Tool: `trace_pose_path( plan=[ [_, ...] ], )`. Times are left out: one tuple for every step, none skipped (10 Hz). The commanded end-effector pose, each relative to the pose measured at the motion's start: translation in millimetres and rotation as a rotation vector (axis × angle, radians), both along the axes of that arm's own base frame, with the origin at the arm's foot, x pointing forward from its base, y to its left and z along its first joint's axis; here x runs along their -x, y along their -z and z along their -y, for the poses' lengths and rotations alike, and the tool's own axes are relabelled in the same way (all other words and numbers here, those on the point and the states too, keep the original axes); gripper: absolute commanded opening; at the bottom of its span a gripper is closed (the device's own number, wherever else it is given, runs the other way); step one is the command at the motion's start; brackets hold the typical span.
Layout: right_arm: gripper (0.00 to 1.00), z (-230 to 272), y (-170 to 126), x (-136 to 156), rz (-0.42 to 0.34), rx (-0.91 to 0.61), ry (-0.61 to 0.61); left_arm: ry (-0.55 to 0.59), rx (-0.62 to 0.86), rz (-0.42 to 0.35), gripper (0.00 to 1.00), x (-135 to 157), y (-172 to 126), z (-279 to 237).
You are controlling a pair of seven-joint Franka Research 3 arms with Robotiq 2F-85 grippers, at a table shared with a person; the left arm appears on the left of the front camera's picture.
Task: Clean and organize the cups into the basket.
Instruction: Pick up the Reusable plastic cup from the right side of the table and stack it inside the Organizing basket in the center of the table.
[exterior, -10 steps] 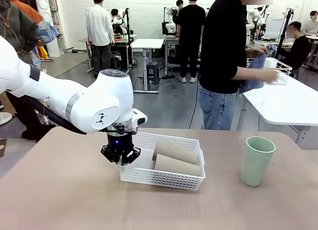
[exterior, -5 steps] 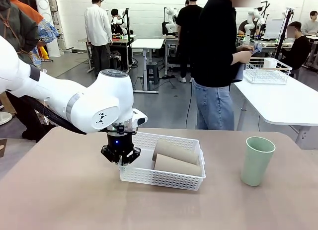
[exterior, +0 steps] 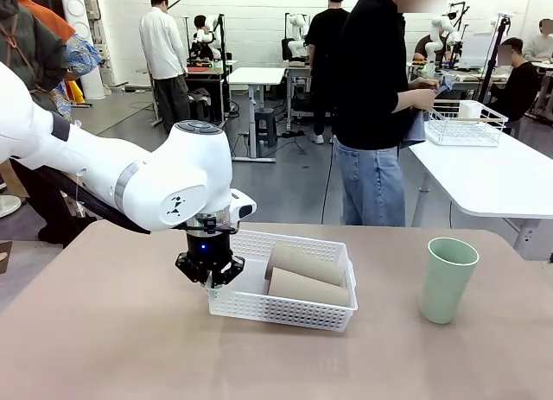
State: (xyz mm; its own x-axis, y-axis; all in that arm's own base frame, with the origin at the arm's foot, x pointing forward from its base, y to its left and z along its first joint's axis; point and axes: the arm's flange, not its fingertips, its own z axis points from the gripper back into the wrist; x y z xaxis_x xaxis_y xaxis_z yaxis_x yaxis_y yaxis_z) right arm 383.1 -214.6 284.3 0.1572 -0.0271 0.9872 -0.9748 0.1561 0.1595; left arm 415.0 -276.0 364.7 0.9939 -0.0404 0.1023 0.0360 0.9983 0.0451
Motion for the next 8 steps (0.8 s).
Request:
trace_pose_path(
  plan=[
    [1.00,-1.2,33.7,-36.9,-0.043,0.068,0.001,-0.003,-0.005,0.009,0.00,0.7,-0.9,2.0],
    [1.00,-3.3,47.9,-44.0,-0.063,0.086,-0.006,-0.003,-0.005,0.009,0.00,0.7,-0.9,2.0],
    [1.00,-7.0,54.1,-46.5,-0.073,0.083,-0.024,-0.003,-0.005,0.009,0.00,0.7,-0.9,2.0],
    [1.00,-14.1,52.3,-50.8,-0.058,0.074,-0.036,-0.003,-0.005,0.009,0.00,0.7,-0.9,2.0],
    [1.00,-17.7,50.5,-50.0,-0.047,0.076,-0.046,-0.003,-0.005,0.009,0.00,0.7,-0.9,2.0],
    [1.00,-18.6,50.8,-49.4,-0.041,0.087,-0.033,-0.003,-0.005,0.009,0.00,0.7,-0.9,2.0],
    [1.00,-19.0,48.3,-49.8,0.001,0.105,0.070,-0.003,-0.005,0.009,0.00,0.7,-0.9,2.0],
    [1.00,-17.0,57.2,-51.0,-0.057,0.083,-0.049,-0.003,-0.005,0.009,0.00,0.7,-0.9,2.0]
  ],
)
